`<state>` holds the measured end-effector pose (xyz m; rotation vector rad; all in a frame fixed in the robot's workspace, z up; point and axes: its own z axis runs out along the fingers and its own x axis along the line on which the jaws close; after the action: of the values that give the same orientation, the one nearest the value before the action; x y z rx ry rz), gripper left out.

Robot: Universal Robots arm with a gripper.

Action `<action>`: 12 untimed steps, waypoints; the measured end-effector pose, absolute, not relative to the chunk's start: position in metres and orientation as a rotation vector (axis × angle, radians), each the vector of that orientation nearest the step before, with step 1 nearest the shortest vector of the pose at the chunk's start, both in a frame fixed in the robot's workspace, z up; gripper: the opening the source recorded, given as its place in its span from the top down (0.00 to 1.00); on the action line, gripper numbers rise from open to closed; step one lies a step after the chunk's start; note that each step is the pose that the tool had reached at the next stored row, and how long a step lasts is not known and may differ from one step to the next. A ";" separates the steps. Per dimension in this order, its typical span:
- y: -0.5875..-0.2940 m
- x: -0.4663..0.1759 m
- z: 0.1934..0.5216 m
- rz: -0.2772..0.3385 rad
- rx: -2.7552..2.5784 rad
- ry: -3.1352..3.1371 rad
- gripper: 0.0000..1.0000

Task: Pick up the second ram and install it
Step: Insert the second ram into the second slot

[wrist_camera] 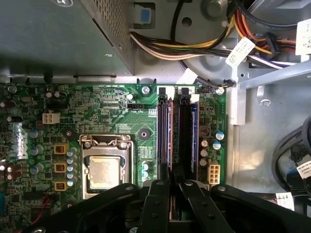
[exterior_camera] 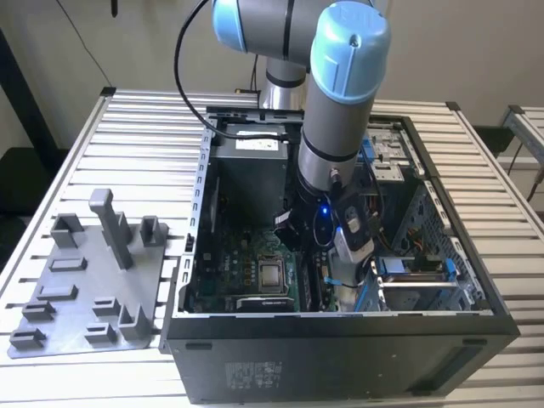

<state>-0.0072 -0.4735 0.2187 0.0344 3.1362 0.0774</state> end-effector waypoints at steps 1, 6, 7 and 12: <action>-0.474 -0.007 0.219 0.077 0.036 3.136 0.86; -0.474 -0.007 0.218 0.077 0.040 3.136 0.86; -0.474 -0.007 0.217 0.078 0.041 3.136 0.86; -0.473 -0.006 0.213 0.076 0.043 3.136 0.86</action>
<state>-0.0064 -0.4727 0.2134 0.0427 3.1361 0.0762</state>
